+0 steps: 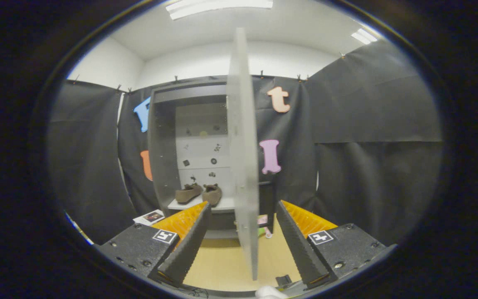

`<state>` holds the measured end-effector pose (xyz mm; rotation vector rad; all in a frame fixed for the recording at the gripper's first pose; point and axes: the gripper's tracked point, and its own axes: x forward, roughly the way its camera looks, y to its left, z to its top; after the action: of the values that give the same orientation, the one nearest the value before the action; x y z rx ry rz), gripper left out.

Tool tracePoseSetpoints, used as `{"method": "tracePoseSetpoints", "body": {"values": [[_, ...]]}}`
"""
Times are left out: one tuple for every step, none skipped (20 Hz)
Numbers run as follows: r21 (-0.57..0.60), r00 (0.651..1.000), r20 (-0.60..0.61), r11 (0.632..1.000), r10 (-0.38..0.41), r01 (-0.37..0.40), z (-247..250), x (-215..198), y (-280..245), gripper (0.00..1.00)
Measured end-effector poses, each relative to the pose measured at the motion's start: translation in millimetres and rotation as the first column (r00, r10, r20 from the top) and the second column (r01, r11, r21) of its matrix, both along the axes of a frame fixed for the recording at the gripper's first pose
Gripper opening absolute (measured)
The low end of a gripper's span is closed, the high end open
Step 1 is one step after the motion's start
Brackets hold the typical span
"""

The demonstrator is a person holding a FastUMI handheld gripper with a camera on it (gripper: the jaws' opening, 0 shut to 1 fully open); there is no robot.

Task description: Open the shoe cabinet door, grab the shoes and put them into the shoe cabinet, then close the shoe cabinet door.

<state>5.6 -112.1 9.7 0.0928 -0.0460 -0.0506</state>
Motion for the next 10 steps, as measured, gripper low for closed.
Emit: {"method": "tracePoseSetpoints", "body": {"values": [[0.005,1.0,0.004,1.0,-0.023,0.023,1.7,4.1,-20.3,1.0],[0.012,0.999,-0.007,0.999,-0.034,0.034,-0.7,8.0,-38.6,1.0],[0.025,0.999,-0.008,0.999,-0.038,0.038,0.2,12.9,-52.8,1.0],[0.044,0.999,0.001,0.998,-0.035,0.035,1.8,21.3,-63.7,1.0],[0.057,1.0,0.001,0.998,-0.023,0.023,3.7,35.2,-68.4,1.0],[0.064,1.0,-0.003,0.998,0.007,-0.006,3.3,46.2,-68.5,1.0],[0.063,0.999,-0.01,0.997,0.033,-0.032,0.7,53.2,-68.6,1.0],[0.055,0.998,-0.024,0.997,0.062,-0.061,-1.9,60.6,-69.1,1.0],[0.049,0.995,-0.03,0.994,0.099,-0.097,-3.8,63.7,-66.1,1.0],[0.048,0.99,-0.038,0.99,0.134,-0.132,-4.8,67.2,-62.0,1.0]]}}
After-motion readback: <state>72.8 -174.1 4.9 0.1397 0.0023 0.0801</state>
